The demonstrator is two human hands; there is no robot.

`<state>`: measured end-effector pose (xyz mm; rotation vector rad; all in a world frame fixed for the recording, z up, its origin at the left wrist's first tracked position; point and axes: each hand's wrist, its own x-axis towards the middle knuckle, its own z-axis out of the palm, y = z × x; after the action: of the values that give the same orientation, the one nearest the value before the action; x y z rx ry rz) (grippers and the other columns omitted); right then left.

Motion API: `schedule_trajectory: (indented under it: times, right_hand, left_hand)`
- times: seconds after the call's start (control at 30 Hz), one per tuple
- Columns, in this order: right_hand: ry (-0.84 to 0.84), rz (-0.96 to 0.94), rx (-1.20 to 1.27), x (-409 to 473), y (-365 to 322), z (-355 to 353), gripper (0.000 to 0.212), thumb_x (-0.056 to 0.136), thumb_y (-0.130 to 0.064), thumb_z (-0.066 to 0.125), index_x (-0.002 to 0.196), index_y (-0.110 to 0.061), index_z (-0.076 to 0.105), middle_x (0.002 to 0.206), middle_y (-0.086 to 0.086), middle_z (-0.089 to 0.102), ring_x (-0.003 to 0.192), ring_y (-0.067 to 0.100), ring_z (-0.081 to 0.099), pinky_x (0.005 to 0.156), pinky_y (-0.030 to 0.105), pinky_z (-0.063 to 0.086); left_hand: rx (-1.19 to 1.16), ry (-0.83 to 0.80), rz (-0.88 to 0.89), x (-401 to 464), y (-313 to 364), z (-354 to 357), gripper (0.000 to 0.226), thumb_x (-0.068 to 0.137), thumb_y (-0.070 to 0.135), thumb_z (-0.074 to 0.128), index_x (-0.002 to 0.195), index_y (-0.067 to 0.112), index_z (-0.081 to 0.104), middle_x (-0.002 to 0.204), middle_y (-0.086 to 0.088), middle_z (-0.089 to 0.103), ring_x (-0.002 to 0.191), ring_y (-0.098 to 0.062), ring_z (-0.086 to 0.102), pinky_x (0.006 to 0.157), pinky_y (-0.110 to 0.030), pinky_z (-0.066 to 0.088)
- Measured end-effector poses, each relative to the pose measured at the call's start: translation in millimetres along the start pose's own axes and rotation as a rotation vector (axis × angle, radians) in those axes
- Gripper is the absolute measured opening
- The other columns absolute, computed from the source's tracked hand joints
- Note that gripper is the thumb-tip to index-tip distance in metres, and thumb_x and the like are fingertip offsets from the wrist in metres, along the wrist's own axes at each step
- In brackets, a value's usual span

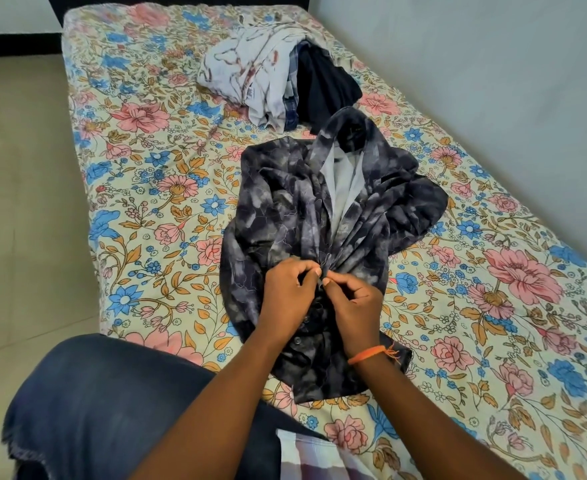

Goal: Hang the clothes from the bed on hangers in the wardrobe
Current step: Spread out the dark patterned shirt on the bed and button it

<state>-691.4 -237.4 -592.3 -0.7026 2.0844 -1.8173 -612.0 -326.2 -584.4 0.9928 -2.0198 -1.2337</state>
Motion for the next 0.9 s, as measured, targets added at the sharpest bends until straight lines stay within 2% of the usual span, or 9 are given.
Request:
schedule_trajectory:
  times: [0.2,0.3,0.4,0.5,0.57,0.7,0.83,0.9]
  right_hand:
    - [-0.004,0.068,0.075,7.3,-1.8,0.8,0.028,0.082,0.006,0.072,0.082,-0.023,0.076,0.079,-0.009,0.075,0.081,0.006,0.071,0.074,0.016,0.052]
    - [-0.011,0.056,0.058,7.1,0.0,-0.5,0.032,0.083,0.009,0.067,0.083,-0.022,0.077,0.082,-0.007,0.076,0.084,0.007,0.071,0.076,0.018,0.053]
    - [-0.015,-0.002,0.003,4.2,0.5,-0.9,0.027,0.084,0.011,0.064,0.089,-0.012,0.077,0.084,0.001,0.074,0.082,0.003,0.069,0.075,0.015,0.052]
    - [-0.037,-0.105,-0.09,0.9,1.6,1.3,0.019,0.082,0.002,0.06,0.086,-0.004,0.078,0.081,0.005,0.072,0.076,0.003,0.066,0.071,0.016,0.051]
    - [-0.041,-0.13,-0.118,-0.3,3.2,2.1,0.023,0.08,-0.004,0.055,0.083,-0.001,0.078,0.08,0.006,0.071,0.076,0.006,0.065,0.07,0.017,0.051]
    - [-0.049,-0.102,-0.119,-1.1,4.6,0.0,0.03,0.079,-0.005,0.053,0.096,-0.002,0.078,0.087,0.002,0.072,0.082,0.001,0.065,0.078,0.016,0.05]
    - [-0.073,-0.116,-0.118,-1.7,5.1,-0.2,0.03,0.081,-0.003,0.055,0.102,-0.004,0.076,0.092,0.003,0.073,0.087,-0.001,0.066,0.081,0.014,0.05]
    - [-0.064,-0.115,-0.105,-1.7,4.4,-0.5,0.024,0.084,0.001,0.062,0.102,-0.006,0.077,0.092,0.003,0.074,0.087,0.001,0.067,0.08,0.015,0.051]
  left_hand:
    - [0.017,0.023,0.011,-0.5,1.2,0.8,0.017,0.094,0.015,0.062,0.101,0.01,0.076,0.088,0.0,0.069,0.079,-0.006,0.061,0.07,-0.006,0.042]
    - [0.02,0.014,0.008,-0.1,0.1,1.6,0.017,0.095,0.016,0.061,0.099,0.011,0.077,0.083,-0.001,0.068,0.076,-0.009,0.062,0.069,-0.016,0.047]
    - [0.001,0.014,-0.019,-0.1,2.3,1.5,0.018,0.094,0.023,0.062,0.094,0.015,0.079,0.081,-0.001,0.068,0.074,-0.011,0.062,0.07,-0.026,0.049]
    - [-0.044,0.004,-0.048,-1.5,8.1,-1.3,0.022,0.088,0.036,0.071,0.09,0.015,0.078,0.076,0.003,0.067,0.069,-0.006,0.061,0.062,-0.014,0.045]
    - [-0.062,-0.007,-0.063,-0.6,7.8,-3.2,0.028,0.084,0.04,0.075,0.096,0.015,0.078,0.079,0.006,0.069,0.072,-0.001,0.062,0.063,-0.009,0.044]
    - [-0.048,-0.018,-0.038,1.9,4.2,-5.4,0.017,0.09,0.03,0.069,0.095,0.018,0.079,0.068,0.007,0.063,0.063,-0.004,0.056,0.061,-0.015,0.041]
    - [0.031,-0.014,0.009,4.1,0.2,-2.3,0.019,0.092,0.018,0.062,0.083,0.015,0.078,0.079,0.003,0.07,0.074,-0.007,0.062,0.07,-0.026,0.049]
    - [0.072,-0.024,-0.003,5.7,0.3,-0.2,0.019,0.093,0.017,0.06,0.081,0.013,0.075,0.084,0.002,0.069,0.076,-0.007,0.062,0.071,-0.027,0.05]
